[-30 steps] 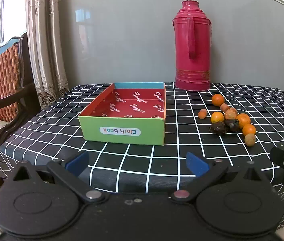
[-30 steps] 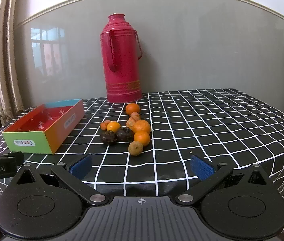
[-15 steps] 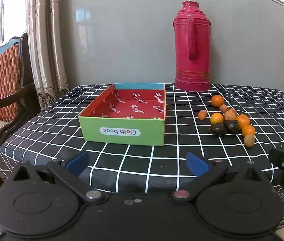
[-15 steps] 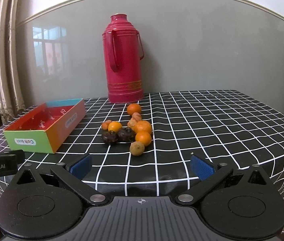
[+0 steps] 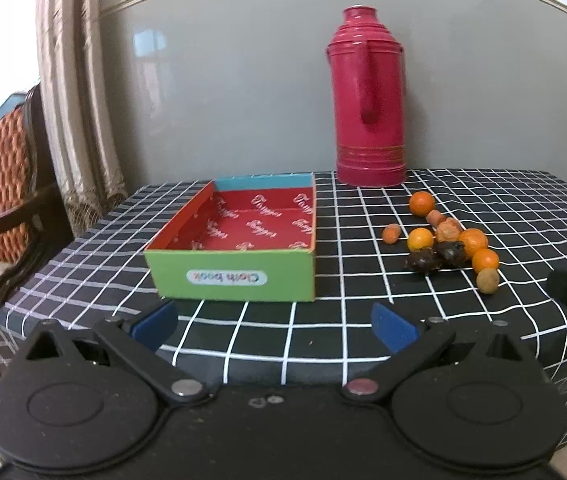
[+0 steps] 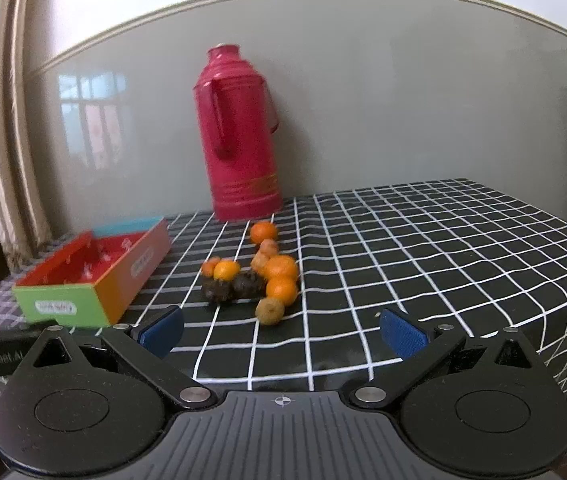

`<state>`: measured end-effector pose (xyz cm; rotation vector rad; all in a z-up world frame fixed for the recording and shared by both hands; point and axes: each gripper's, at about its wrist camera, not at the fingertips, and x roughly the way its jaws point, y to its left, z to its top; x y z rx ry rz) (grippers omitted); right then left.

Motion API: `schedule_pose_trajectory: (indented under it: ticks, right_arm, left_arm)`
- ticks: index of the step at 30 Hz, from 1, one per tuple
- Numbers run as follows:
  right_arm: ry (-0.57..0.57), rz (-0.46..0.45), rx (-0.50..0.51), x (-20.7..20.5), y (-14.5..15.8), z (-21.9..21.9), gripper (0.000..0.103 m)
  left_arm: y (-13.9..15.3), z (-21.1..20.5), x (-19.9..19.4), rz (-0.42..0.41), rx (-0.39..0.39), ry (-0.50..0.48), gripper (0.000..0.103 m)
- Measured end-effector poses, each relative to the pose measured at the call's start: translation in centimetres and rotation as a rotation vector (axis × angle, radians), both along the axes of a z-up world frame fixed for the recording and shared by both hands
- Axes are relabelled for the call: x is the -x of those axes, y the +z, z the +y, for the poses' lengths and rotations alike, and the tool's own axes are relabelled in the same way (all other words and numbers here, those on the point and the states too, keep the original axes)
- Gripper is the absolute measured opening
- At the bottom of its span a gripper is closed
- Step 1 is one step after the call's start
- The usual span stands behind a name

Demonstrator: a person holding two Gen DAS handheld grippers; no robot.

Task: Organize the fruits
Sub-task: 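Reach the left gripper to the brown round fruit and grasp it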

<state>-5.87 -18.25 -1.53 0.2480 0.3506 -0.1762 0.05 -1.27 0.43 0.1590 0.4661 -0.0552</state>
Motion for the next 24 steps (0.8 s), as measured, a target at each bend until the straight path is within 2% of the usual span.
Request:
schedule_pose_trajectory:
  ticks: [5,14,24]
  right_arm:
    - [-0.038,-0.035,-0.044,0.5,0.7,-1.3,0.103]
    - [-0.101,-0.044,-0.099,0.5,1.5,-4.0,0.103]
    - [-0.125,-0.002,-0.071,-1.5,2.1,-6.2,0.103]
  left_arm:
    - [0.1,-1.3,-0.6,0.003,-0.016,-0.046,0.097]
    - [0.2,-3.9,-2.3,-0.006,-0.058,-0.128,0.097]
    - [0.1,-6.9,-4.9,-0.012,-0.08,-0.21,0.097]
